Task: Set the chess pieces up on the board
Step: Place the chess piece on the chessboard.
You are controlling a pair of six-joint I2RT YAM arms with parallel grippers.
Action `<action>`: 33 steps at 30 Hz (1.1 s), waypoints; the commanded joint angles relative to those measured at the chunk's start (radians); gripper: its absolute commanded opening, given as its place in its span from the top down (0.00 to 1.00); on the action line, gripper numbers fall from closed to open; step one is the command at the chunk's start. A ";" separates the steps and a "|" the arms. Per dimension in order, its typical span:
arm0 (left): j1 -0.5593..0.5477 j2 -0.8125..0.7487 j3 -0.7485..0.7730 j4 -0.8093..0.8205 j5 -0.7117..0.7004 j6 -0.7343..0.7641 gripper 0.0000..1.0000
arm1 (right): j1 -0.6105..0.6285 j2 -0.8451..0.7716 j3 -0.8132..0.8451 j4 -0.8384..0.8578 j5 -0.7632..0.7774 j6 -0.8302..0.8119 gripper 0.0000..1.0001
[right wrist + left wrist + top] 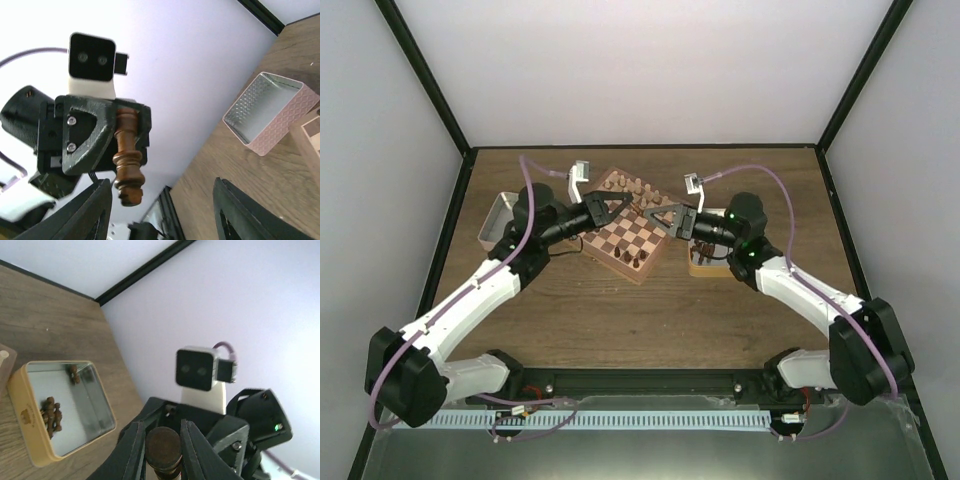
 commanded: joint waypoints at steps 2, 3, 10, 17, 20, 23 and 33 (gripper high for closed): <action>0.000 -0.012 -0.018 0.075 -0.073 -0.142 0.96 | 0.045 0.016 0.020 0.142 0.071 0.210 0.42; -0.001 -0.010 -0.020 0.079 -0.074 -0.149 0.96 | 0.046 0.023 0.019 0.164 0.060 0.229 0.42; -0.001 -0.027 -0.038 0.087 -0.094 -0.158 0.96 | 0.075 0.060 -0.004 0.285 0.080 0.360 0.54; -0.001 -0.052 -0.044 0.091 -0.096 -0.121 0.95 | 0.088 0.088 0.017 0.316 0.113 0.416 0.65; -0.001 -0.055 -0.052 0.099 -0.094 -0.119 0.95 | 0.099 0.102 0.036 0.318 0.116 0.424 0.70; 0.000 -0.054 -0.058 0.105 -0.090 -0.119 0.95 | 0.103 0.117 0.054 0.313 0.122 0.439 0.78; -0.001 -0.108 -0.074 -0.006 -0.186 0.006 0.59 | 0.103 0.104 0.129 0.043 0.158 0.281 0.91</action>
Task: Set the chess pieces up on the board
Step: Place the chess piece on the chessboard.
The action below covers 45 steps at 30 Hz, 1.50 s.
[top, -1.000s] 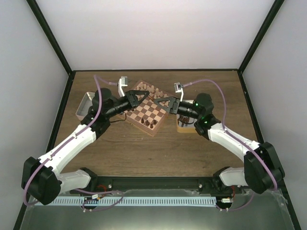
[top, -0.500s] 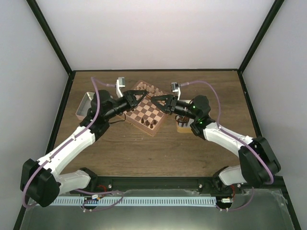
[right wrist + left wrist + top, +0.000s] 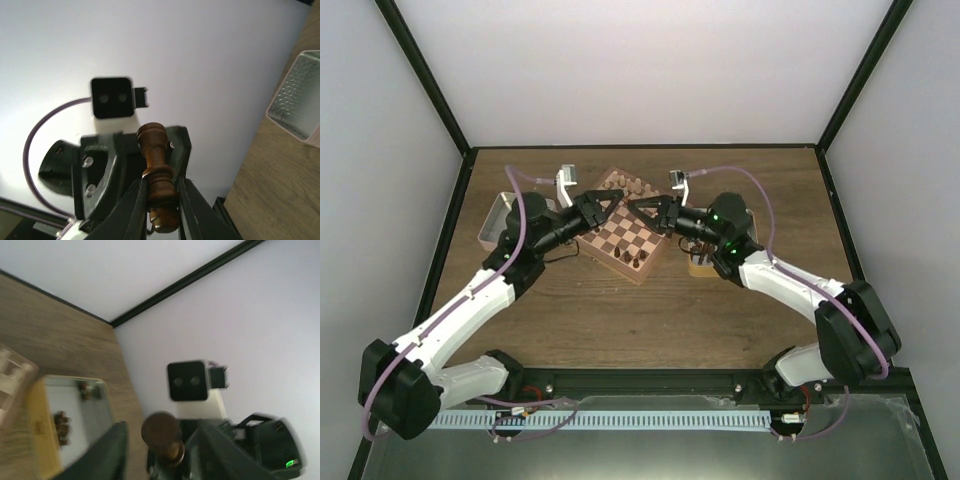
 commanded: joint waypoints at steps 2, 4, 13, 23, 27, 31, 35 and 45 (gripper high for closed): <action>-0.001 -0.080 -0.001 -0.178 -0.153 0.180 0.45 | 0.006 0.004 0.165 -0.378 0.037 -0.255 0.91; -0.001 -0.120 0.006 -0.284 -0.279 0.276 0.37 | 0.006 0.027 0.248 -0.604 0.069 -0.398 0.91; 0.000 -0.322 0.029 -0.537 -0.808 0.609 0.26 | 0.010 0.200 0.574 -1.274 0.353 -0.845 0.92; -0.001 -0.415 -0.023 -0.510 -0.907 0.727 0.22 | 0.012 0.387 0.775 -1.635 0.686 -1.038 0.92; -0.001 -0.410 -0.029 -0.509 -0.911 0.738 0.22 | 0.025 0.437 0.822 -1.692 0.728 -1.058 0.92; -0.001 -0.409 -0.037 -0.508 -0.906 0.741 0.22 | 0.060 0.512 0.921 -1.734 0.744 -1.070 0.92; -0.001 -0.410 -0.041 -0.510 -0.908 0.741 0.22 | 0.110 0.612 1.069 -1.780 0.743 -1.086 0.91; 0.001 -0.418 -0.054 -0.510 -0.936 0.741 0.22 | 0.220 0.854 1.382 -1.866 0.697 -1.138 0.91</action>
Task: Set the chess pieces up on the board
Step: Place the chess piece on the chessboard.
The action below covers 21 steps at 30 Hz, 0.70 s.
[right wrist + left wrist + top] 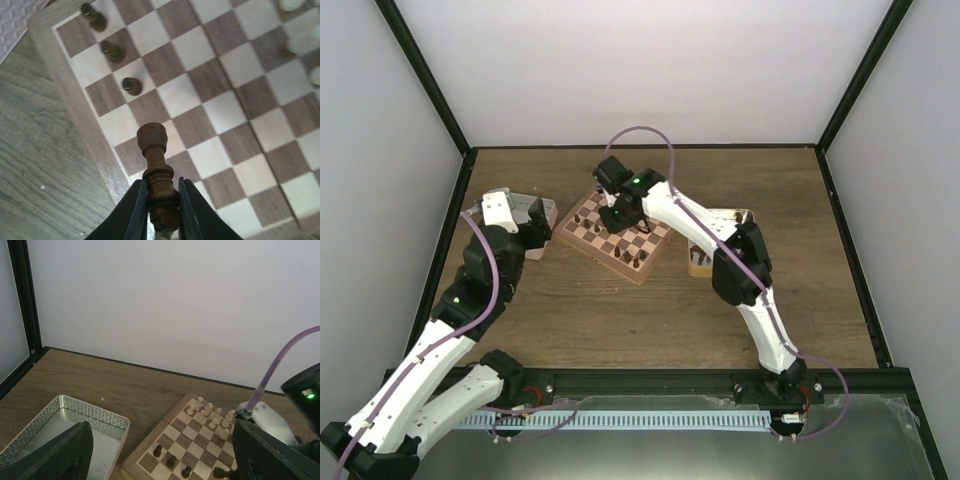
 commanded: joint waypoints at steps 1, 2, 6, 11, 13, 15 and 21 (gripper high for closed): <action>0.002 -0.009 -0.013 0.005 -0.029 0.013 0.22 | 0.038 0.069 0.126 -0.074 -0.023 -0.040 0.91; 0.002 -0.010 -0.013 0.005 -0.030 0.012 0.22 | 0.042 0.082 0.136 -0.078 -0.030 -0.042 0.90; 0.002 -0.012 -0.018 0.007 -0.034 0.009 0.22 | 0.052 0.114 0.155 -0.084 -0.046 -0.049 0.89; 0.003 -0.011 -0.022 0.008 -0.026 0.002 0.22 | 0.055 0.140 0.167 -0.079 -0.059 -0.050 0.88; 0.002 -0.011 -0.023 0.008 -0.022 -0.001 0.22 | 0.055 0.148 0.174 -0.081 -0.057 -0.050 0.87; 0.004 -0.008 -0.023 0.006 -0.019 -0.004 0.22 | 0.055 0.154 0.176 -0.081 -0.057 -0.053 0.87; 0.003 -0.002 -0.022 0.006 -0.013 -0.008 0.22 | 0.055 0.171 0.185 -0.088 -0.062 -0.062 0.84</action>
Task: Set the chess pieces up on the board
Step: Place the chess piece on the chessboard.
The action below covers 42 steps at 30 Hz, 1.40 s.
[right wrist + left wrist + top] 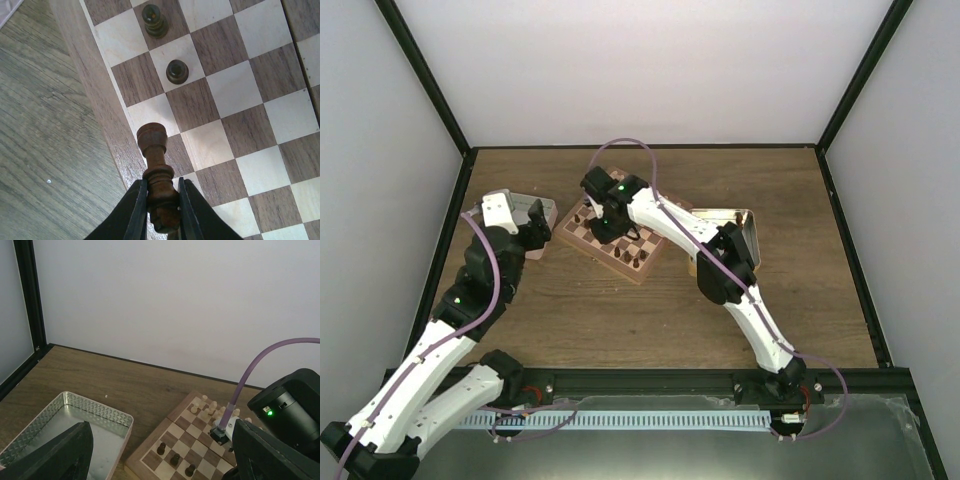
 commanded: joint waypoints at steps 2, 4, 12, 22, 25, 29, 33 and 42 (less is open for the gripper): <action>0.003 0.003 -0.008 0.008 0.006 -0.003 0.22 | 0.003 0.029 0.053 -0.013 -0.016 -0.020 0.84; 0.004 0.005 -0.011 0.008 0.010 -0.004 0.22 | 0.003 0.032 0.055 -0.013 -0.020 -0.022 0.84; 0.003 0.014 -0.011 0.006 0.026 -0.016 0.22 | 0.004 0.050 0.058 -0.014 -0.011 -0.026 0.81; 0.003 0.019 -0.010 0.005 0.027 -0.017 0.22 | 0.003 0.055 0.066 -0.010 -0.011 -0.023 0.79; 0.003 0.021 -0.012 0.004 0.029 -0.019 0.22 | 0.003 0.045 0.067 -0.005 -0.012 -0.022 0.81; 0.003 0.029 -0.018 -0.003 0.046 -0.058 0.22 | 0.003 0.028 0.066 -0.002 -0.013 -0.026 0.85; 0.004 0.045 -0.053 -0.016 0.124 -0.180 0.22 | 0.002 -0.008 0.037 0.010 -0.019 -0.029 0.87; 0.188 0.193 -0.191 0.109 0.642 -0.462 0.27 | -0.032 -0.099 -0.064 0.073 -0.083 -0.043 0.87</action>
